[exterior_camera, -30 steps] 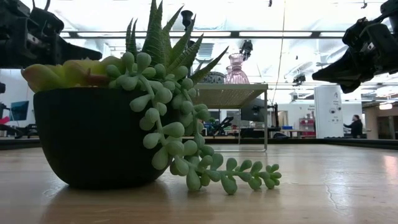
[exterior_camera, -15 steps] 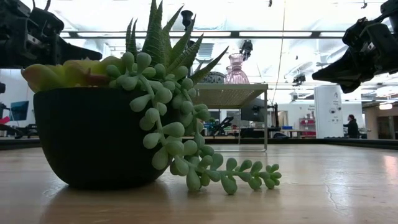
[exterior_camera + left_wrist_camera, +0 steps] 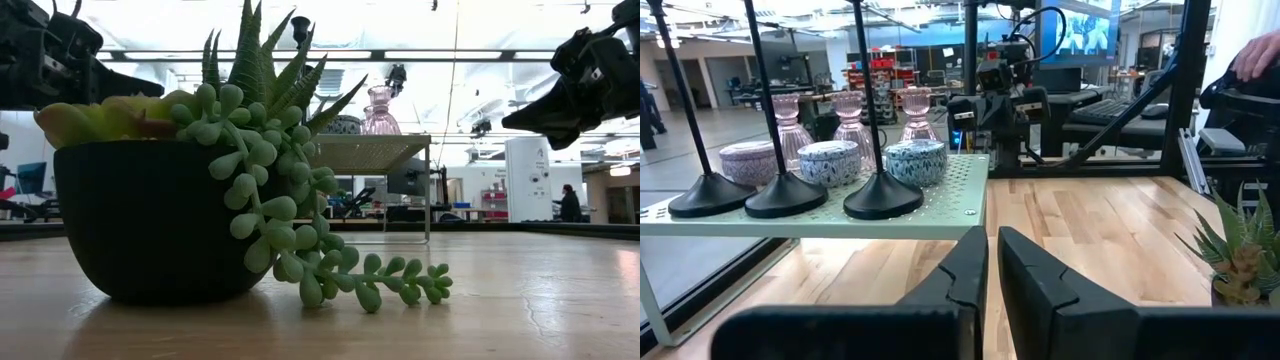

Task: Pick & Place candle stick holders
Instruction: Return to Home Position

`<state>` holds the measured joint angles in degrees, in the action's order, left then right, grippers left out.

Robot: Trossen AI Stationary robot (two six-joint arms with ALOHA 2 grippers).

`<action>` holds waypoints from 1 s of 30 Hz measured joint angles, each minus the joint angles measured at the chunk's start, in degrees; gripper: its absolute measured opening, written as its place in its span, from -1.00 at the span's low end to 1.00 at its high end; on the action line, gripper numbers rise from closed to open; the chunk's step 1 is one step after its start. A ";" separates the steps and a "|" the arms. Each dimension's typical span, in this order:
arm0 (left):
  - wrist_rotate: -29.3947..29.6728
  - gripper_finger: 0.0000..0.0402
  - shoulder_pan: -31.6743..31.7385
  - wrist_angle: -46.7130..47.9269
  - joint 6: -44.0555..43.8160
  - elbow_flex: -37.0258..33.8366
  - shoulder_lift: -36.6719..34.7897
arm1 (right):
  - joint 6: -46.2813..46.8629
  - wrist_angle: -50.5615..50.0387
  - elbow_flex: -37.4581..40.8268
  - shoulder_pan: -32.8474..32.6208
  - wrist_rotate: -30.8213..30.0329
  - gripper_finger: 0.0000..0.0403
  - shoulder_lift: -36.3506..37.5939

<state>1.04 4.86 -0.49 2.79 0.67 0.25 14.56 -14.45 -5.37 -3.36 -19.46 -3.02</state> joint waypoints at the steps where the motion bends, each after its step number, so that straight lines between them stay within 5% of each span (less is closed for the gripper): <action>1: 0.00 -0.84 0.00 0.00 0.00 0.00 0.00 | -0.02 -0.02 0.00 0.02 0.02 -0.96 0.41; 5: 0.02 -0.83 0.00 0.02 0.00 0.00 0.00 | -0.33 0.11 0.00 0.04 4.42 -0.96 2.99; 12: 0.07 -0.83 0.00 -0.04 0.00 0.00 0.01 | -8.39 4.19 0.96 1.29 25.51 -0.96 2.99; 21: 0.11 -0.83 0.00 -0.17 0.00 0.00 0.04 | -10.77 15.86 4.83 8.20 25.48 -0.96 3.01; 30: 0.13 -0.84 0.00 -0.27 0.00 -0.02 0.05 | -10.80 15.97 4.85 8.79 25.45 -0.96 2.89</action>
<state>1.17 4.86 -0.77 2.79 0.64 0.30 3.76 1.52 -0.51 5.43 5.99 -0.13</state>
